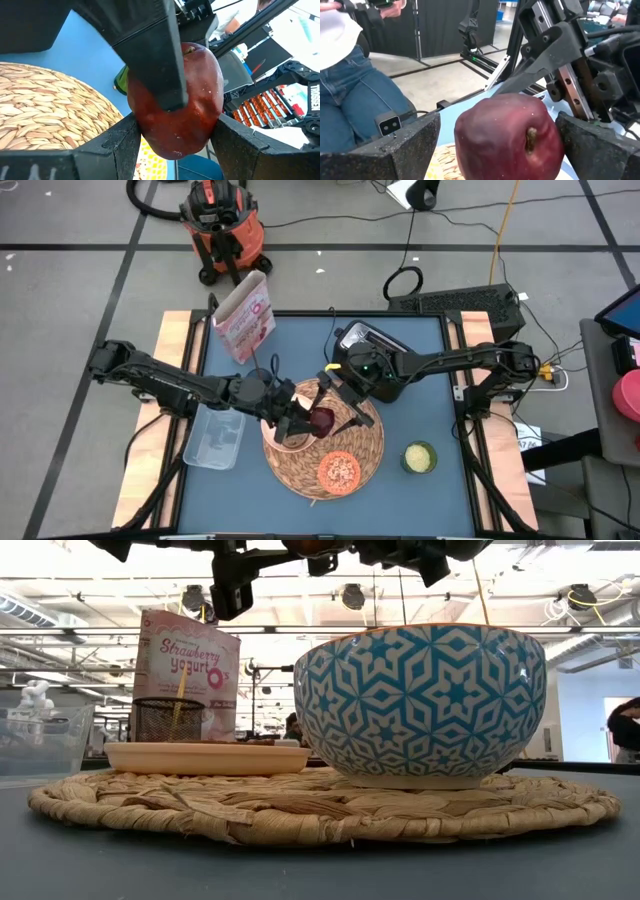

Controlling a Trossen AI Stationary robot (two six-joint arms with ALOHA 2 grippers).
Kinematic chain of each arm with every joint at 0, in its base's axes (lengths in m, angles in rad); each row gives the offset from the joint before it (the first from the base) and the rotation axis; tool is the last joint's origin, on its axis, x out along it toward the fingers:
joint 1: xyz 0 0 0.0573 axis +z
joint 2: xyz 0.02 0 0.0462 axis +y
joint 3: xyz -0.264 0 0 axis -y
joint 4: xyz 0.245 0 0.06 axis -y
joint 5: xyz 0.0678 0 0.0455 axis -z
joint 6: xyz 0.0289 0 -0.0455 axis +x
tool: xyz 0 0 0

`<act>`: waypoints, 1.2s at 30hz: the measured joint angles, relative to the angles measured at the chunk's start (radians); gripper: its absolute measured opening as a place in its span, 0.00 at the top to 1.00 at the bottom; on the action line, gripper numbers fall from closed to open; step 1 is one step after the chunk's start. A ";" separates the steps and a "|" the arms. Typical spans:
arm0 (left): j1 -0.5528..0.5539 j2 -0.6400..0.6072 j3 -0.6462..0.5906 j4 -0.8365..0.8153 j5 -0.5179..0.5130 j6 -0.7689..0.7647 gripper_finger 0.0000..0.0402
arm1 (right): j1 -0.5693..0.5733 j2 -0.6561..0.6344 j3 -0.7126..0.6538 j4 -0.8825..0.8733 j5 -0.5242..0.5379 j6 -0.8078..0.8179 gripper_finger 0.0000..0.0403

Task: Arrange a breakfast setting
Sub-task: Put the red apple on the top left of the placemat

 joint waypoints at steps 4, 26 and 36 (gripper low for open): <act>0.000 0.000 0.000 0.000 0.000 0.000 0.46 | 0.000 0.000 0.000 -0.001 0.000 -0.036 0.06; 0.000 0.000 0.000 0.001 0.013 0.007 0.46 | 0.001 0.000 0.000 -0.004 0.005 -0.090 0.21; -0.001 0.000 0.000 0.002 0.005 0.008 0.46 | 0.001 0.000 0.000 -0.006 0.004 -0.090 0.37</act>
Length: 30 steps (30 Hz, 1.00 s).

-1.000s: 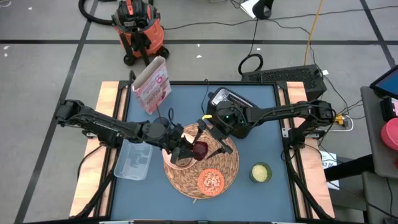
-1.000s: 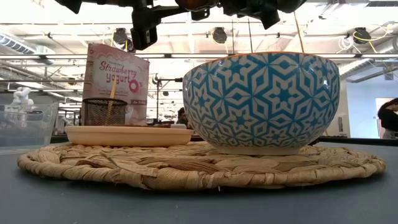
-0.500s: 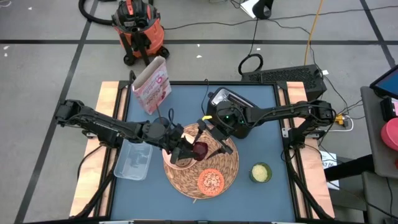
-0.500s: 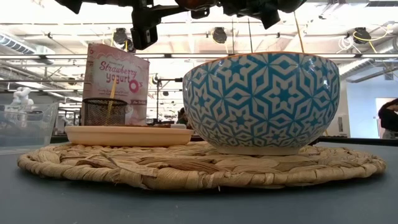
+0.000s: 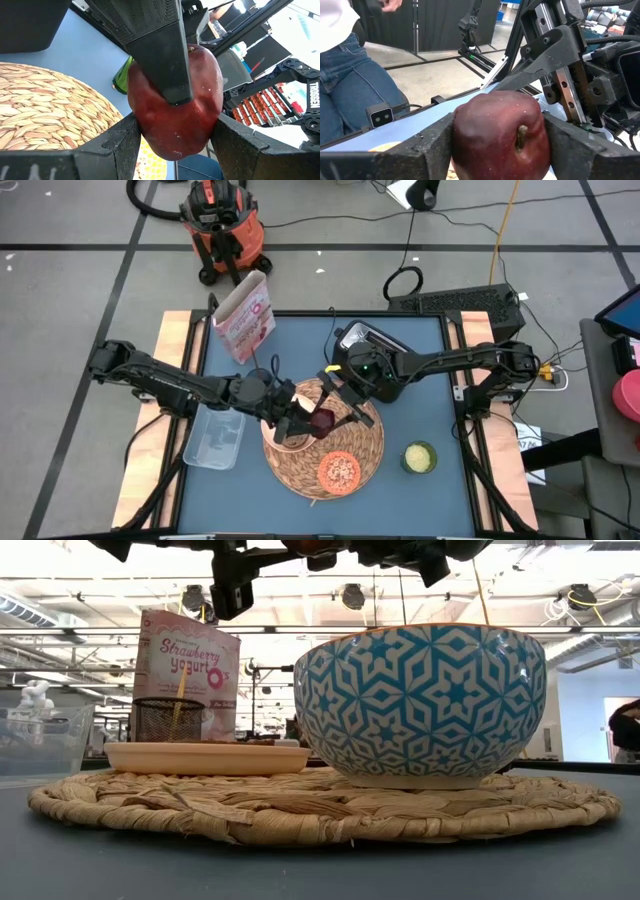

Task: Arrange a breakfast setting
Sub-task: Put the red apple on the top left of the placemat

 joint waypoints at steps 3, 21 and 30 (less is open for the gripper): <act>0.000 0.000 0.000 0.000 -0.004 0.018 0.46 | 0.000 0.000 0.000 0.000 0.000 -0.003 0.35; 0.000 0.000 0.000 -0.002 -0.026 0.030 0.29 | 0.000 -0.001 0.000 -0.005 -0.006 0.005 0.36; 0.001 -0.004 0.001 -0.110 -0.035 0.032 0.12 | 0.000 -0.001 0.000 -0.024 -0.002 0.045 0.36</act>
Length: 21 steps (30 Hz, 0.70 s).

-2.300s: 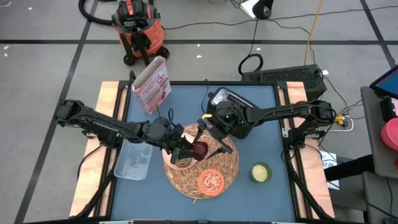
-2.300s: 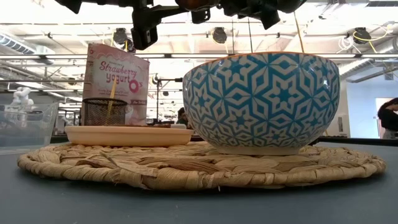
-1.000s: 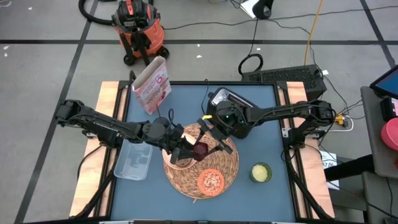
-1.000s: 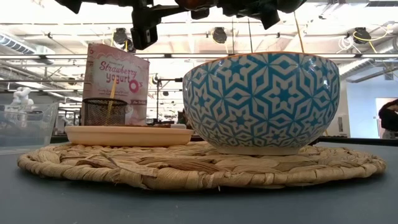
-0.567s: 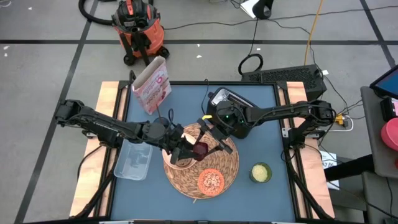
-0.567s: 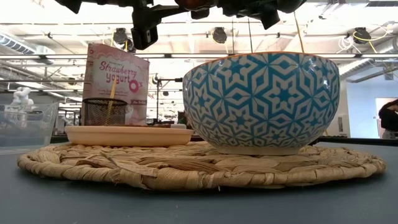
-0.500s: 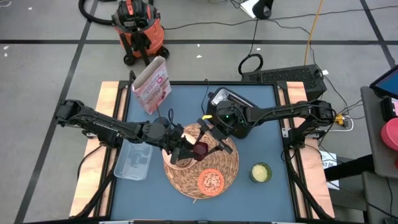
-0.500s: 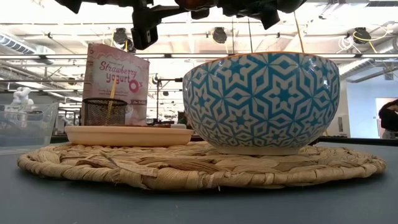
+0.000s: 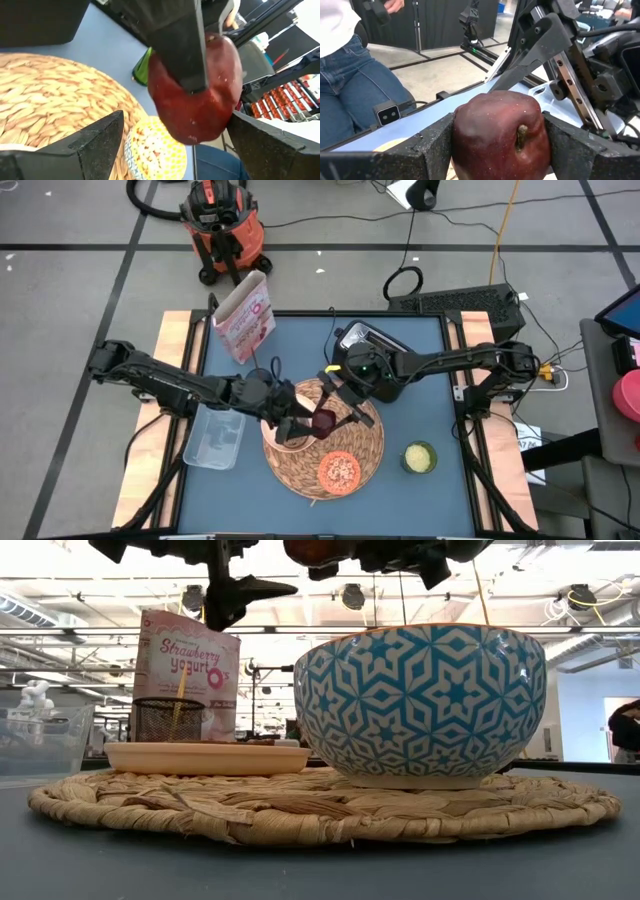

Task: Arrange a breakfast setting
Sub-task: Put the red apple on the top left of the placemat

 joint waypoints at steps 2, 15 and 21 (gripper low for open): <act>0.000 0.000 0.000 -0.017 0.001 -0.011 0.12 | 0.000 -0.001 0.000 -0.014 0.002 0.001 0.36; 0.034 -0.038 -0.004 -0.258 0.088 -0.036 0.12 | -0.001 -0.128 0.001 -0.179 0.180 -0.017 0.36; 0.044 -0.041 -0.003 -0.310 0.088 -0.007 0.12 | 0.000 -0.232 0.001 -0.311 0.445 -0.076 0.37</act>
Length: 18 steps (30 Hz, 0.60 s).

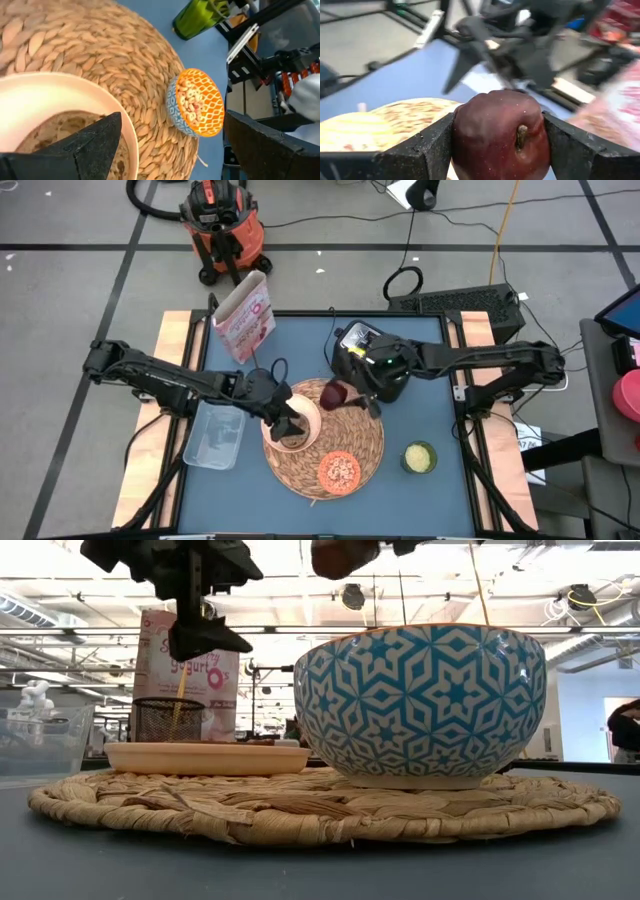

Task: Arrange a breakfast setting
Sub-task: Put the red apple on the top left of the placemat

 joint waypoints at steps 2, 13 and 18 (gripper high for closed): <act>0.007 0.000 0.000 0.006 0.000 0.031 0.12 | 0.000 -0.028 0.000 -0.002 0.073 0.004 0.37; 0.087 -0.099 0.001 -0.128 0.005 0.135 0.12 | -0.006 0.062 0.280 -0.305 0.341 0.006 0.37; 0.106 -0.207 0.001 -0.231 0.005 0.140 0.12 | -0.026 0.168 0.374 -0.356 0.341 0.006 0.37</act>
